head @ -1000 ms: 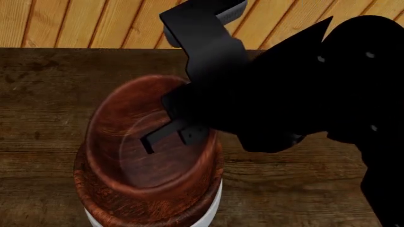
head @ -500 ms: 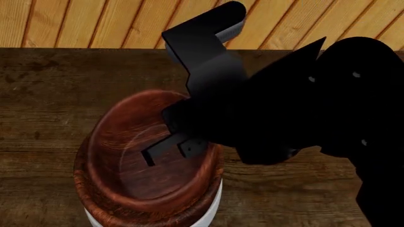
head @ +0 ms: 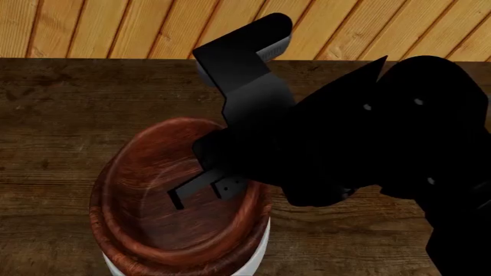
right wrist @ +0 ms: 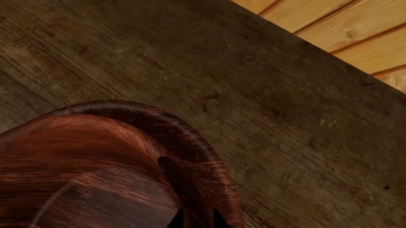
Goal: Stack the bowls from largest to smallest.
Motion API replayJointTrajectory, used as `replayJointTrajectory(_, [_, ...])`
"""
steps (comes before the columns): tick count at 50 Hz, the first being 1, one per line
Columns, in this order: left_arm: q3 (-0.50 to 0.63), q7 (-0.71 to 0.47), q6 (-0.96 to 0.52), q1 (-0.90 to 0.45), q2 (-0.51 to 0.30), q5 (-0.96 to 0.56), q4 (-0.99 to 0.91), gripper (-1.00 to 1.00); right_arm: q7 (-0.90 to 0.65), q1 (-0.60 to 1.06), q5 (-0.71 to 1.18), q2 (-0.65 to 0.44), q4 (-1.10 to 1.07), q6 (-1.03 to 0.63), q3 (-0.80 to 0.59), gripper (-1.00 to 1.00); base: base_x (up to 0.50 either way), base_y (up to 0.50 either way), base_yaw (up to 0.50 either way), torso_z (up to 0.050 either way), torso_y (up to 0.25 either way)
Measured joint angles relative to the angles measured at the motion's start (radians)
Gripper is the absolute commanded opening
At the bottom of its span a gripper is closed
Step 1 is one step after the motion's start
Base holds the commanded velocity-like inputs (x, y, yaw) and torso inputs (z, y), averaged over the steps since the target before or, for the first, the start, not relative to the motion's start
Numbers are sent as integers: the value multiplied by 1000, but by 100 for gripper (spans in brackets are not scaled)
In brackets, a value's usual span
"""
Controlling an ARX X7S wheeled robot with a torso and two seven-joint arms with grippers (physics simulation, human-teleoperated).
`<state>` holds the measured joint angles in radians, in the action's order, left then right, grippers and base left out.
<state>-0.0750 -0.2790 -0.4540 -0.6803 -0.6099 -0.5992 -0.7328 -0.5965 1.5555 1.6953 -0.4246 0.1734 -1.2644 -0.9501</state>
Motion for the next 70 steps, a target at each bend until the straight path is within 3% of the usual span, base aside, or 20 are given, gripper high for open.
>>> replayJointTrajectory(5, [0, -1, 0, 0, -1, -1, 0, 100, 2, 1, 0, 1, 2, 1, -4, -100, 0, 0, 0, 0, 0])
replayJointTrajectory(6, [0, -1, 0, 0, -1, -1, 0, 100, 2, 1, 0, 1, 2, 1, -4, 100, 0, 0, 0, 0, 0])
replayJointTrajectory(43, [-5, -10, -3, 5, -12, -15, -10, 100, -15, 68, 34, -28, 6, 14, 27, 100, 0, 0, 0, 0, 0])
replayJointTrajectory(70, [-45, -10, -53, -9, -59, -95, -26, 100, -208, 64, 216, -284, -155, 89, 164, 100, 0, 0, 0, 0, 0])
